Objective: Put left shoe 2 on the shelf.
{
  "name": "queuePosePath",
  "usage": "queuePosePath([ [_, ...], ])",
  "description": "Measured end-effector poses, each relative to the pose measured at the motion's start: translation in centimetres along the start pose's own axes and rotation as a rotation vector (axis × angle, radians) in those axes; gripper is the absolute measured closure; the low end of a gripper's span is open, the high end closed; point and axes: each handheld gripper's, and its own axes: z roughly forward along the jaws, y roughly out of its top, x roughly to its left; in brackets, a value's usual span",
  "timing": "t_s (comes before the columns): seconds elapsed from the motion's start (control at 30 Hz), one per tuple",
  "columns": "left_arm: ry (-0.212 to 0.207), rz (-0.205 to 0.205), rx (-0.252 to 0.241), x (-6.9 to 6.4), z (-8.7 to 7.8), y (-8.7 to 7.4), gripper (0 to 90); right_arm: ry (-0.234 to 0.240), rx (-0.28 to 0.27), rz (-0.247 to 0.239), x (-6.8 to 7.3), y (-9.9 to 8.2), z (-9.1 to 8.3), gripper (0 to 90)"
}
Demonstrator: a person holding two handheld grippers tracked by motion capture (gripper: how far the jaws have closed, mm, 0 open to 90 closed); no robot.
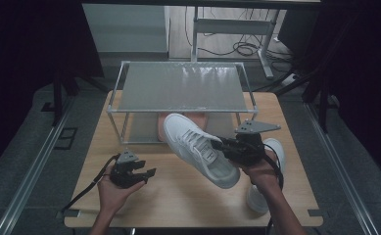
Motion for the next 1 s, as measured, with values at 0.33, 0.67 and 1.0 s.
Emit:
queuePosePath([
  [0.33, 0.001, -0.001, 0.0, 0.0, -0.1, 0.0, 45.4, -0.001, -0.027, -0.006, -0.2, 2.1, 0.3, 81.6],
  [0.67, 0.002, 0.002, 0.003, 0.1, 0.0, 0.0, 45.4, -0.01, -0.059, 0.023, -1.5, 3.8, 1.2, 81.7],
  [1.0, 0.001, 0.001, 0.002, 0.1, 0.0, 0.0, 45.4, -0.028, -0.08, 0.045, -2.8, 5.2, 1.8, 81.7],
])
